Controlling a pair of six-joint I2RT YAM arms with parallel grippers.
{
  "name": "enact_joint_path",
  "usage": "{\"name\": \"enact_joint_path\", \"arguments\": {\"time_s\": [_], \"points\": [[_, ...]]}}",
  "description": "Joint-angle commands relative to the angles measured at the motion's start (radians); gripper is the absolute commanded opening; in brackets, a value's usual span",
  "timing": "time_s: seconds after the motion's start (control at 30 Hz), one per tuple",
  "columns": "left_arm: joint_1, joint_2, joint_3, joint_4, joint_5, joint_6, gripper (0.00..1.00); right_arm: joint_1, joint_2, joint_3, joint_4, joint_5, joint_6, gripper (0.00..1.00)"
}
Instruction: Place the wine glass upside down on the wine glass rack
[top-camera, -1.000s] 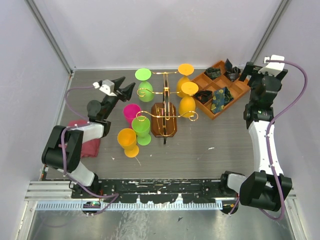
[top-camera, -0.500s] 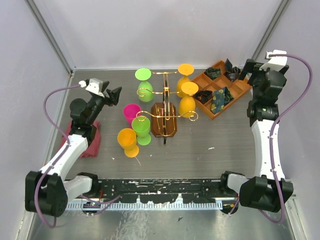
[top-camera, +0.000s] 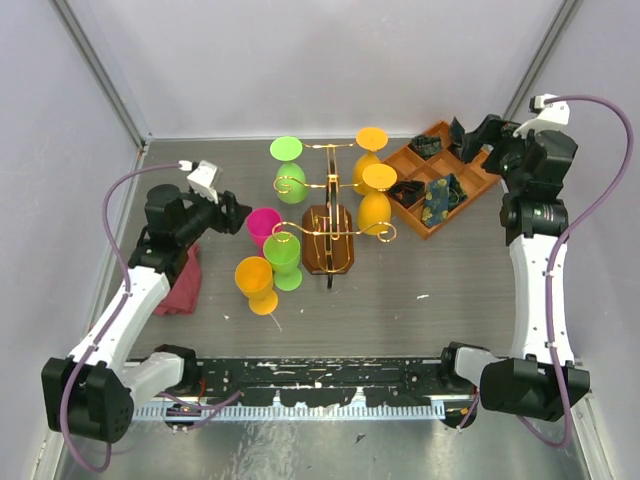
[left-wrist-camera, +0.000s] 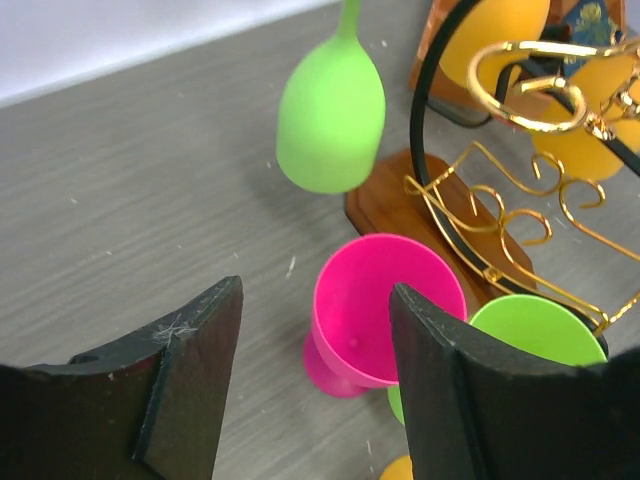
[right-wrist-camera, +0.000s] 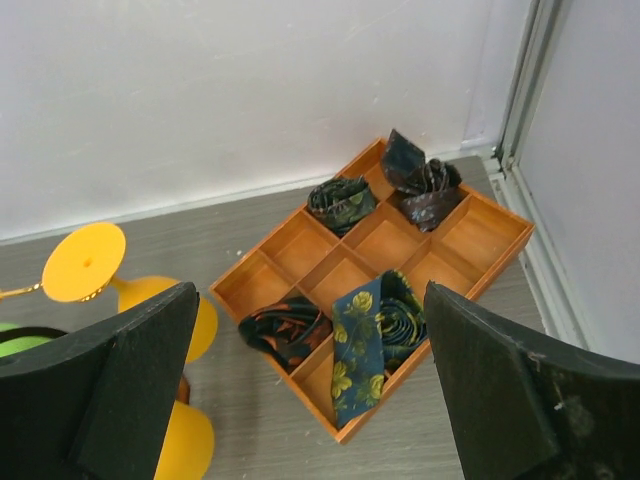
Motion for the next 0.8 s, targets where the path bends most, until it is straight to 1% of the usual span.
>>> {"name": "enact_joint_path", "arguments": {"time_s": [0.0,0.17,0.23,0.43,0.53,0.6,0.67,0.77], "points": [[-0.025,0.051,0.052,-0.102,0.055,0.029,0.66,0.034,-0.017,0.06,-0.056,-0.015,0.006,1.0],[-0.071,0.115,0.075,-0.152,0.02,0.078,0.63,0.098,-0.015,0.086,-0.109,0.04,-0.012,1.0],[-0.082,0.135,0.079,-0.157,0.009,0.086,0.6,0.122,-0.018,0.088,-0.112,0.057,-0.011,0.99],[-0.1,0.162,0.079,-0.175,-0.042,0.128,0.44,0.179,-0.01,0.098,-0.11,0.085,-0.006,0.98],[-0.101,0.162,0.075,-0.178,-0.054,0.138,0.28,0.197,-0.006,0.098,-0.101,0.098,-0.006,0.98],[-0.1,0.162,0.069,-0.178,-0.051,0.142,0.2,0.206,-0.003,0.098,-0.095,0.102,-0.006,0.98],[-0.101,0.165,0.066,-0.178,-0.05,0.144,0.19,0.215,0.003,0.102,-0.092,0.105,-0.007,0.98],[-0.101,0.168,0.062,-0.173,-0.059,0.145,0.23,0.23,0.01,0.113,-0.09,0.113,-0.013,0.98]]}}
